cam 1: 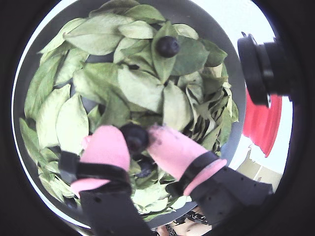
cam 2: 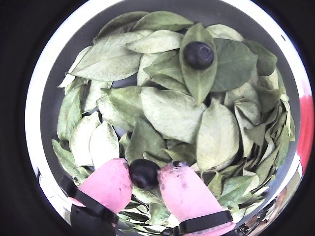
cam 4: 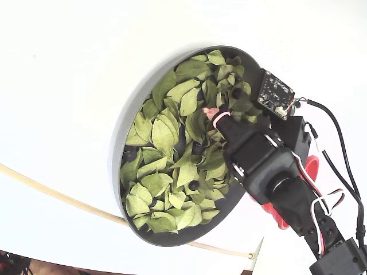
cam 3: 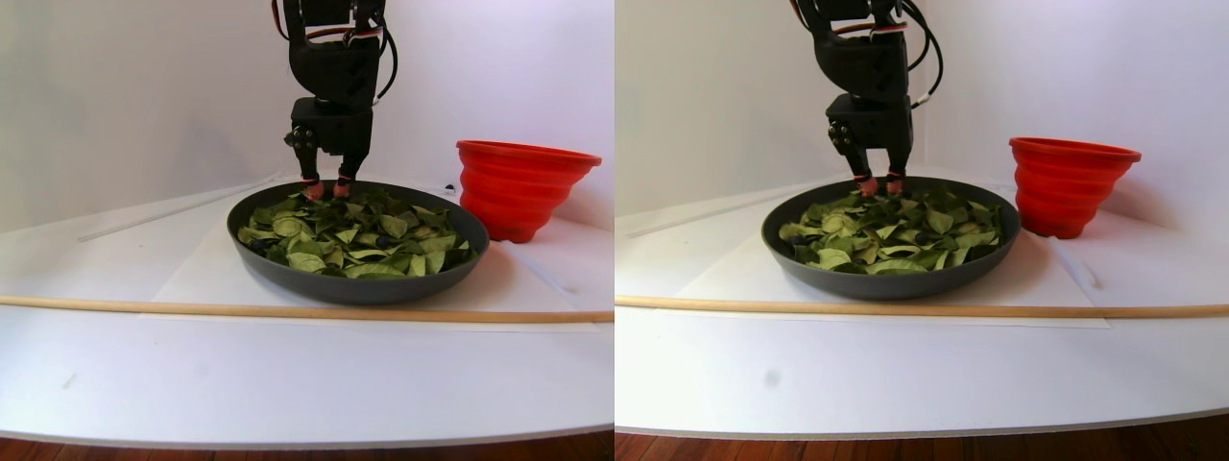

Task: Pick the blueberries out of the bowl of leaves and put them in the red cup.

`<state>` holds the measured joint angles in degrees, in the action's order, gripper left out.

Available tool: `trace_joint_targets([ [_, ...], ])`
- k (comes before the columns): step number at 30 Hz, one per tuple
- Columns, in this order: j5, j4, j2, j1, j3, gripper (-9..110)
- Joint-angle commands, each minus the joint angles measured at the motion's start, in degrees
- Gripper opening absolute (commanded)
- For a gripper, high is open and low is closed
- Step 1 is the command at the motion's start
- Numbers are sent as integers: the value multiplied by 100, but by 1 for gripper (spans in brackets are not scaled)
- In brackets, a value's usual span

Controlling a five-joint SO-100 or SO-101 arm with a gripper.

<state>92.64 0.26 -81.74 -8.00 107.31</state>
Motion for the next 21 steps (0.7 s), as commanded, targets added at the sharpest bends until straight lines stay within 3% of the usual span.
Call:
trace_joint_targets([
  [1,44,53,-773,-114,-18,9],
  [21,229,343,-1503,-606,211,9],
])
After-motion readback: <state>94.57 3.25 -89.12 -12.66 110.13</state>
